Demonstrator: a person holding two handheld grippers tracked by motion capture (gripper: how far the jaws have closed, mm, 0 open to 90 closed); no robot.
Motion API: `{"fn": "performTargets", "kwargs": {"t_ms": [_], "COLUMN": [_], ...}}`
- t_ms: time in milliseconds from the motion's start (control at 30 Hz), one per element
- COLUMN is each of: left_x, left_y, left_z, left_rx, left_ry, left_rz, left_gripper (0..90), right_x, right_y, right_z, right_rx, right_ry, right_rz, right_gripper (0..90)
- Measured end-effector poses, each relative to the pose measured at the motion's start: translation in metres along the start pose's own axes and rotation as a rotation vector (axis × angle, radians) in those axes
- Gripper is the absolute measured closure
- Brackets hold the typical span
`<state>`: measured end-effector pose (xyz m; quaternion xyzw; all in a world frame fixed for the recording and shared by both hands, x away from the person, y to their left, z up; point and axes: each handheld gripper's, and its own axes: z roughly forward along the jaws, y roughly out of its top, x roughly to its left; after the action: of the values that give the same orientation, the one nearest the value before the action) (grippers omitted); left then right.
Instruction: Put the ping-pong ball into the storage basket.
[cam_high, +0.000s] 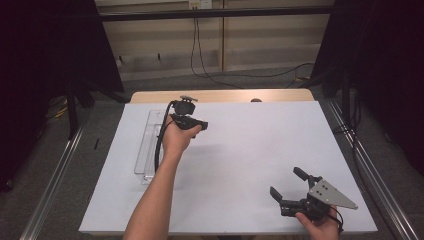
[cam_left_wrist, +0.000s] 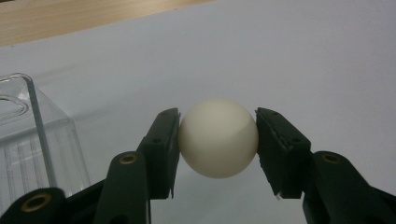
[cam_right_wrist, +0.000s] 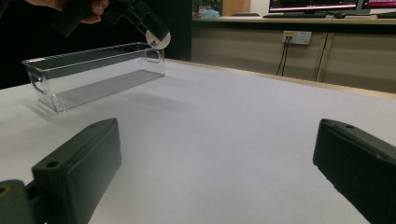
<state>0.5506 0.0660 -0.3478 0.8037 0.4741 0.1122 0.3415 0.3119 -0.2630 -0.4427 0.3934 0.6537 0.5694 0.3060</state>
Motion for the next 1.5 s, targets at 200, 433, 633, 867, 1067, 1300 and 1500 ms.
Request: {"fn": "performTargets", "kwargs": {"t_ms": [200,433,633,867,1067,1300,1500], "left_x": [0.001,0.005,0.009,0.016,0.021,0.027,0.035], "left_y": [0.002,0.004,0.006,0.007,0.007,0.007,0.005], "left_z": [-0.004,-0.01,-0.016,-0.022,-0.027,-0.032,-0.037], "left_rx": [0.0,0.003,0.004,-0.004,-0.003,0.0,-0.001], "left_ry": [0.009,0.02,0.033,0.034,0.05,0.055,0.067], "left_rz": [-0.005,-0.004,-0.008,-0.008,-0.017,-0.013,-0.013], "left_gripper": [51.2,51.2,51.2,51.2,51.2,51.2,51.2], "right_x": [0.001,0.0,0.0,0.0,0.001,0.0,0.001], "right_y": [0.0,0.0,0.0,0.0,0.0,0.0,0.0], "right_z": [0.0,0.0,0.0,0.0,0.0,0.001,0.001], "right_rx": [0.001,0.004,0.002,0.003,0.002,0.0,0.002], "right_ry": [-0.001,0.003,0.005,0.001,0.002,0.001,0.001], "right_rz": [-0.003,0.001,0.0,0.0,-0.001,-0.007,-0.004], "right_gripper": [0.8,0.8,0.8,0.8,0.8,0.8,0.8]}}
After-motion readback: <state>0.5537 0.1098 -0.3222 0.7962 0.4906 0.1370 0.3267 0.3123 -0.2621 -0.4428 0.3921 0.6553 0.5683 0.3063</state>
